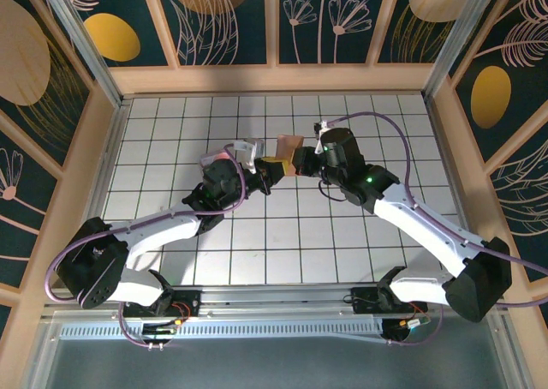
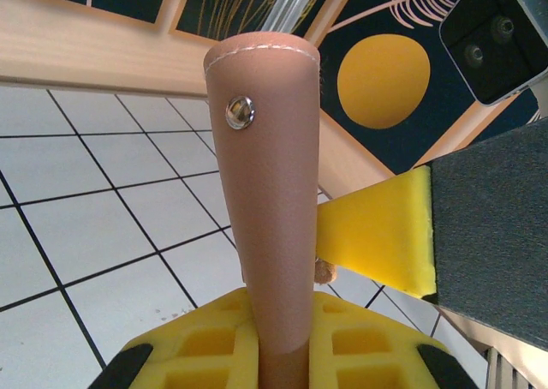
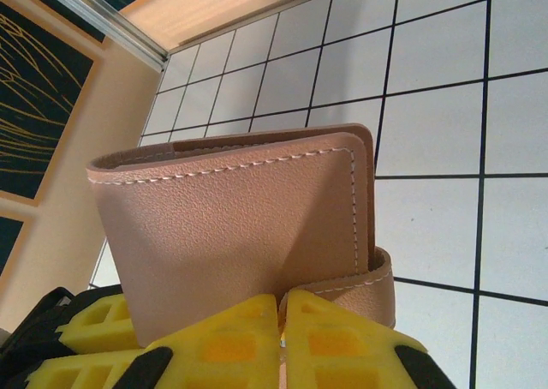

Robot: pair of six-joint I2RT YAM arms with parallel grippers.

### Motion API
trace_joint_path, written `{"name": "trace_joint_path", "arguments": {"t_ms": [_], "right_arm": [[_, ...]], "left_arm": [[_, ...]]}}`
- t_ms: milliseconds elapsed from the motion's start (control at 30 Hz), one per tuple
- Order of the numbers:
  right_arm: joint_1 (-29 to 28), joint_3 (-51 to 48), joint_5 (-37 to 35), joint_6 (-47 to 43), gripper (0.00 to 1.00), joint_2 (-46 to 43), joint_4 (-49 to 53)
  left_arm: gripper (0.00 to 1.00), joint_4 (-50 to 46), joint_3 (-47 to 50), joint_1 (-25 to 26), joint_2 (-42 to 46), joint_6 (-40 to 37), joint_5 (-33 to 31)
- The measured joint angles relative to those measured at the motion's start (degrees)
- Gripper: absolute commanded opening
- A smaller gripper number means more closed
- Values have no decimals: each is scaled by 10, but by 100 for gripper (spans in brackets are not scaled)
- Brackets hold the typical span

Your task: Take the credit cards out of the card holder

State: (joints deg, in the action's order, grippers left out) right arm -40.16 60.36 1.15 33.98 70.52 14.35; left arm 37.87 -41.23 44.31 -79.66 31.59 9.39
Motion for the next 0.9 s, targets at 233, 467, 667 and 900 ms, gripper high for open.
{"name": "trace_joint_path", "arguments": {"t_ms": [233, 467, 667, 900], "right_arm": [[1, 0, 2, 4, 1, 0, -2], [4, 0, 14, 5, 0, 0, -5], [9, 0, 26, 5, 0, -2, -9], [27, -7, 19, 4, 0, -10, 0]], "left_arm": [[0, 0, 0, 1, 1, -1, -7], [0, -15, 0, 5, 12, -3, -21], [0, -19, 0, 7, 17, -5, -30], [0, -14, 0, 7, 26, -5, -39]]}}
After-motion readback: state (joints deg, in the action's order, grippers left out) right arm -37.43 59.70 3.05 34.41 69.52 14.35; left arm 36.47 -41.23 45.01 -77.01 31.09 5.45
